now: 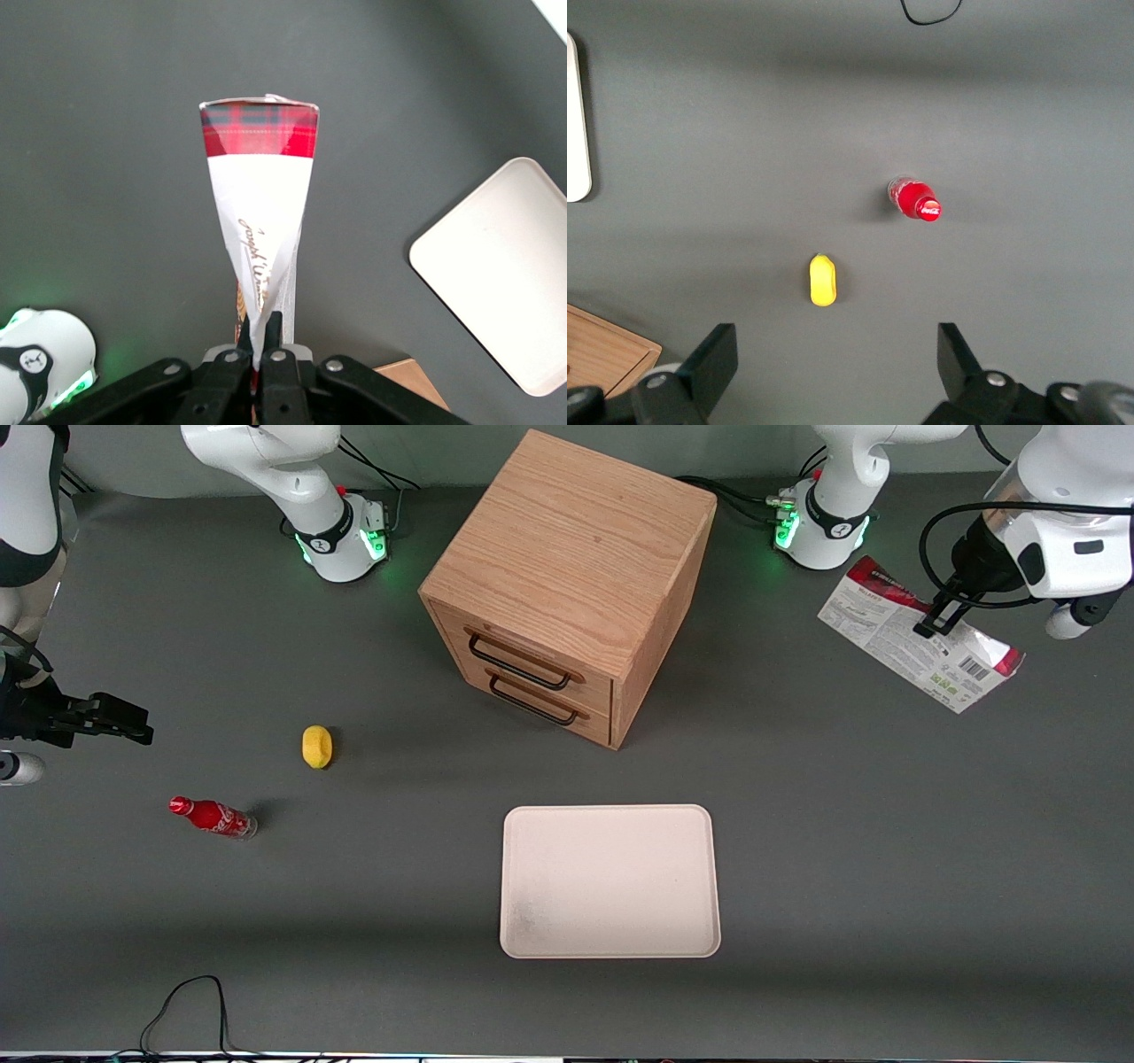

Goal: Place red cookie box on tray
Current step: 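Lift the cookie box upright with the left gripper, then carry the held box toward the white tray and lower it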

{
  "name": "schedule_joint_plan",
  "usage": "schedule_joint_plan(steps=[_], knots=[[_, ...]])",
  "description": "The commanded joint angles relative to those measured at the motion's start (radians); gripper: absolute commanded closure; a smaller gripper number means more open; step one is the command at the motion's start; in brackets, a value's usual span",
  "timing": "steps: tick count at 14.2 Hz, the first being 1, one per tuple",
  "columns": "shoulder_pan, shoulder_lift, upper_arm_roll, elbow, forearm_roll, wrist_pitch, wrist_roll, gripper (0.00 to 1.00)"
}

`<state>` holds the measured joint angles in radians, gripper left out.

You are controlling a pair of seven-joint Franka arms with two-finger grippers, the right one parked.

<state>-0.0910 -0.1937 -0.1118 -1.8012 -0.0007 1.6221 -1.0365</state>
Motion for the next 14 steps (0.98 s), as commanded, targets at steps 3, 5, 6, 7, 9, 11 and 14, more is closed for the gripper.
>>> schedule_joint_plan(steps=[3, 5, 6, 7, 9, 11, 14], knots=[[-0.032, 0.297, -0.025, 0.375, 0.002, -0.027, 0.1, 1.0], [-0.039, 0.426, -0.06, 0.503, 0.005, -0.033, 0.186, 1.0], [-0.038, 0.492, -0.09, 0.57, 0.01, -0.044, 0.229, 1.0], [-0.039, 0.546, -0.104, 0.627, 0.013, -0.056, 0.269, 1.0], [-0.065, 0.644, -0.117, 0.745, 0.016, -0.09, 0.375, 1.0], [-0.084, 0.741, -0.123, 0.865, 0.022, -0.131, 0.468, 1.0], [-0.14, 0.799, -0.123, 0.907, 0.022, -0.093, 0.587, 1.0]])
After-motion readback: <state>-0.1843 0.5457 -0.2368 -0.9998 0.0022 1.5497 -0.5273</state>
